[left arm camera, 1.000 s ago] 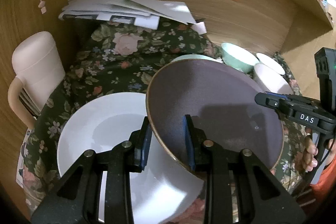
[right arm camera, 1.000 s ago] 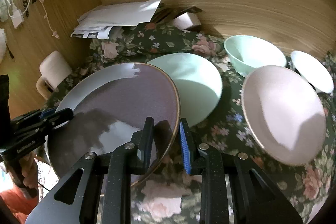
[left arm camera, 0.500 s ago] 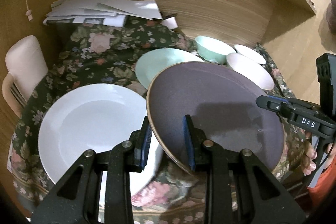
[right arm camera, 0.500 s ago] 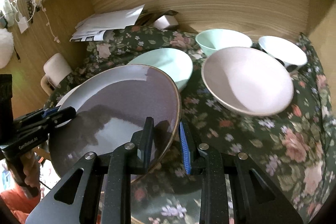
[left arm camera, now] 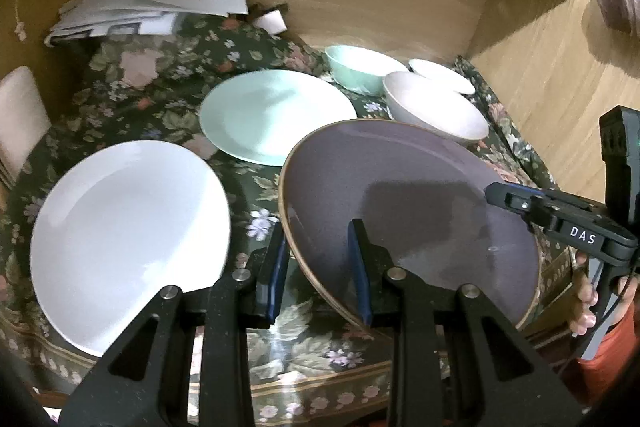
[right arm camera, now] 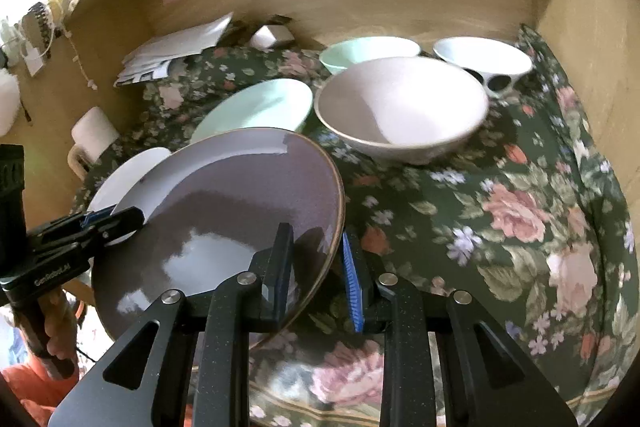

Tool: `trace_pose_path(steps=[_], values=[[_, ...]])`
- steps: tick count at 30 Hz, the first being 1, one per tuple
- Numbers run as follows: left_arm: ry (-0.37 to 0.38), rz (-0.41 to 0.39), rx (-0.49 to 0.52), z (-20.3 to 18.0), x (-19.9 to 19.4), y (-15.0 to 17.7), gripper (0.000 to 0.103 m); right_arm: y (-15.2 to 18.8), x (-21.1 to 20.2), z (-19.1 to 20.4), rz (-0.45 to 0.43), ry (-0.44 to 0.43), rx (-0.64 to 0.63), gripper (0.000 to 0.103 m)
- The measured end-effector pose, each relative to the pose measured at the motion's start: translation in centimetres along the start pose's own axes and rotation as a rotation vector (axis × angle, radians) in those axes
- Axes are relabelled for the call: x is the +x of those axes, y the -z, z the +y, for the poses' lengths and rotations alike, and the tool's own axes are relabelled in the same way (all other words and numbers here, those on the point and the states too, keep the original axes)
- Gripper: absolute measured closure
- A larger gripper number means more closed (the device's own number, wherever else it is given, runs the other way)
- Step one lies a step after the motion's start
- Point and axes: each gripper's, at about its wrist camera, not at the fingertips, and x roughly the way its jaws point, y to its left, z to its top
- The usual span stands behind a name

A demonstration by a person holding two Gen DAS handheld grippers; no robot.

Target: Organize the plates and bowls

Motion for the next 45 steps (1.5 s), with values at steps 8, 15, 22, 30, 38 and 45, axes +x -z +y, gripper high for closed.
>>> trace_pose_path(steps=[8, 15, 22, 30, 38, 45], values=[[0.013, 0.043, 0.008, -0.9, 2.2, 0.3, 0.074, 0.7, 0.7, -1.6, 0.019, 0.012, 0.03, 0.081], [0.023, 0.089, 0.006, -0.7, 4.3, 0.3, 0.074, 0.6, 1.9, -2.3, 0.038, 0.031, 0.033, 0.081], [0.029, 0.101, 0.01, -0.6, 5.0, 0.5, 0.074, 0.8, 2.4, -2.2, 0.04, 0.055, 0.01, 0.081], [0.033, 0.096, -0.006, 0.1, 4.7, 0.4, 0.074, 0.6, 1.4, -2.4, 0.012, 0.057, 0.026, 0.078], [0.009, 0.047, -0.009, 0.9, 2.7, -0.4, 0.066, -0.2, -1.3, -0.5, -0.084, 0.069, -0.024, 0.064], [-0.032, -0.062, -0.015, 1.9, -0.8, -1.0, 0.048, -1.4, -2.7, 3.4, -0.171, 0.029, -0.097, 0.041]])
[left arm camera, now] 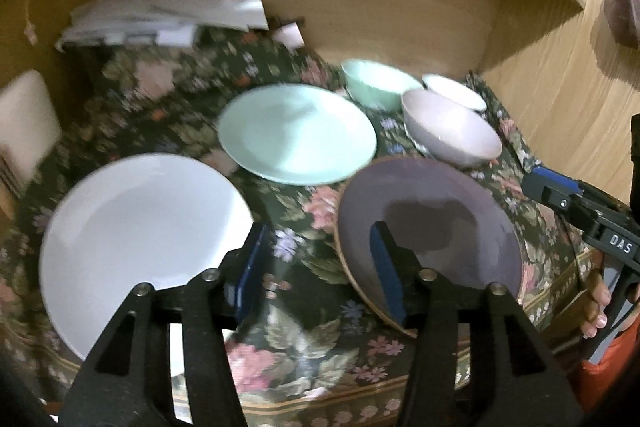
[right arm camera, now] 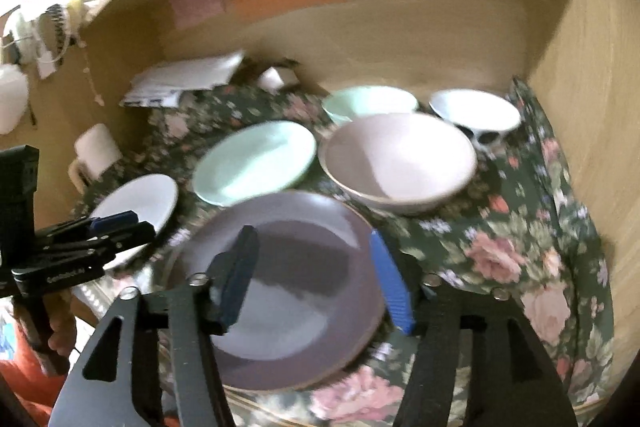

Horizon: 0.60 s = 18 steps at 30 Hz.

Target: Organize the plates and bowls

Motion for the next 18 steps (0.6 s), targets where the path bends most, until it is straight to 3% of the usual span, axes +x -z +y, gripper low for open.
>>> trace_pose_path(steps=[6, 11, 18], values=[[-0.052, -0.066, -0.014, 2.1, -2.5, -0.2, 0.038, -1.2, 0.5, 3.3, -0.034, -0.063, -0.048, 0.029], [-0.119, -0.109, -0.029, 4.6, -4.2, 0.4, 0.023, -1.9, 1.5, 6.0, -0.036, -0.108, -0.087, 0.025], [-0.205, -0.135, -0.054, 8.1, -5.5, 1.3, 0.019, -2.4, 4.0, 9.1, 0.005, -0.155, -0.123, 0.024]])
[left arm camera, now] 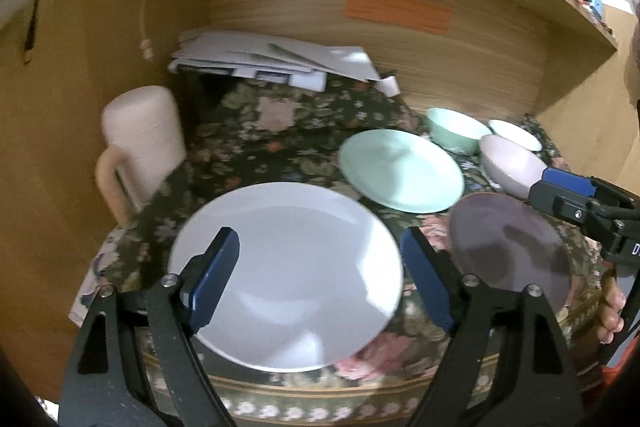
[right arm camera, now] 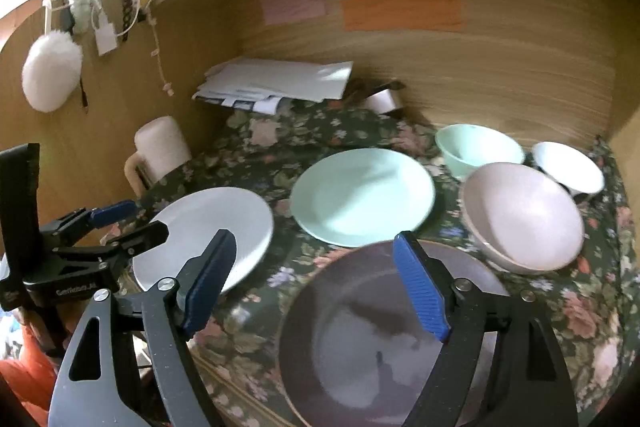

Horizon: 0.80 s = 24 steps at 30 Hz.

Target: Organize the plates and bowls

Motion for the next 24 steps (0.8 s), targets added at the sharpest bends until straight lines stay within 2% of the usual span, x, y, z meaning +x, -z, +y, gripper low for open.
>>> trace_pose_path(steps=[6, 11, 20, 21, 23, 24], values=[[-0.056, 0.007, -0.027, 3.0, 0.3, 0.9, 0.018, -0.6, 2.6, 1.4, 0.053, -0.022, -0.013, 0.024], [-0.086, 0.048, -0.063, 5.7, 1.5, 1.7, 0.018, -1.0, 5.2, 2.3, 0.112, -0.025, -0.004, 0.024], [-0.079, 0.118, -0.129, 9.3, 3.4, 2.9, 0.018, -1.0, 8.9, 3.5, 0.214, -0.028, -0.001, 0.024], [-0.068, 0.128, -0.141, 9.7, 3.7, 3.1, 0.02, -1.0, 9.3, 3.7, 0.227, -0.026, -0.006, 0.024], [-0.059, 0.144, -0.152, 10.2, 4.0, 3.3, 0.03, -0.9, 10.1, 4.0, 0.245, -0.026, -0.013, 0.026], [-0.053, 0.155, -0.153, 10.3, 4.3, 3.3, 0.033, -0.9, 10.4, 4.1, 0.256, -0.025, -0.018, 0.029]])
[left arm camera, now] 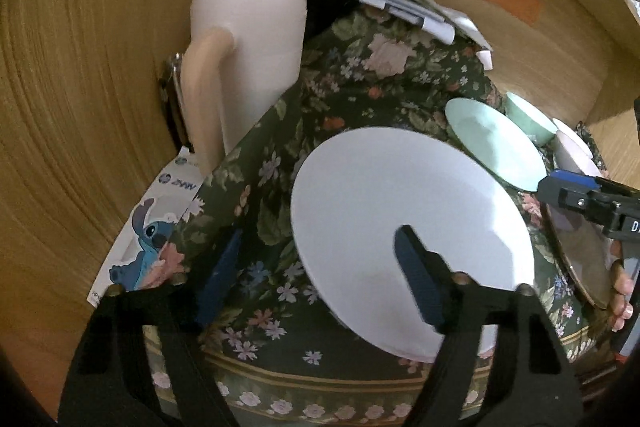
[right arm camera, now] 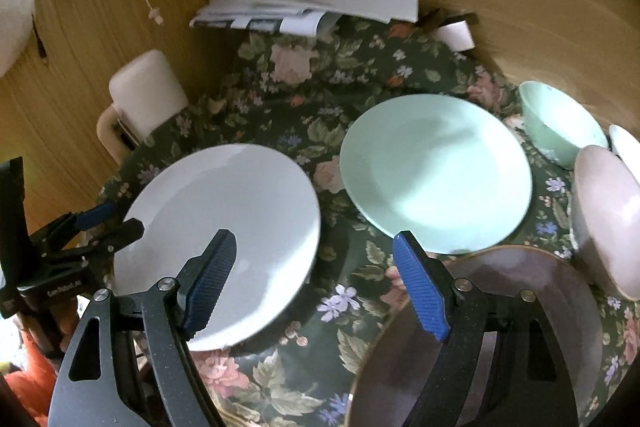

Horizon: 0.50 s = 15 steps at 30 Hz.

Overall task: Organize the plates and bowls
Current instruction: 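Move both grippers to the white plate and close on its rim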

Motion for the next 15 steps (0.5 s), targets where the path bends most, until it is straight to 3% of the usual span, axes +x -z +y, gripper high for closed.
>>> trace_pose_path(steps=[5, 11, 15], values=[[0.034, 0.039, -0.006, 0.6, 0.8, 0.1, 0.048, -0.4, 1.6, 0.5, 0.051, -0.009, -0.011, 0.044], [0.06, 0.068, 0.0, 0.7, 1.3, 0.5, 0.058, -0.4, 3.3, 0.1, 0.117, -0.023, 0.011, 0.062], [0.077, 0.072, 0.011, 0.4, 1.4, 0.4, 0.063, -0.2, 4.1, -0.1, 0.165, -0.042, 0.025, 0.068]])
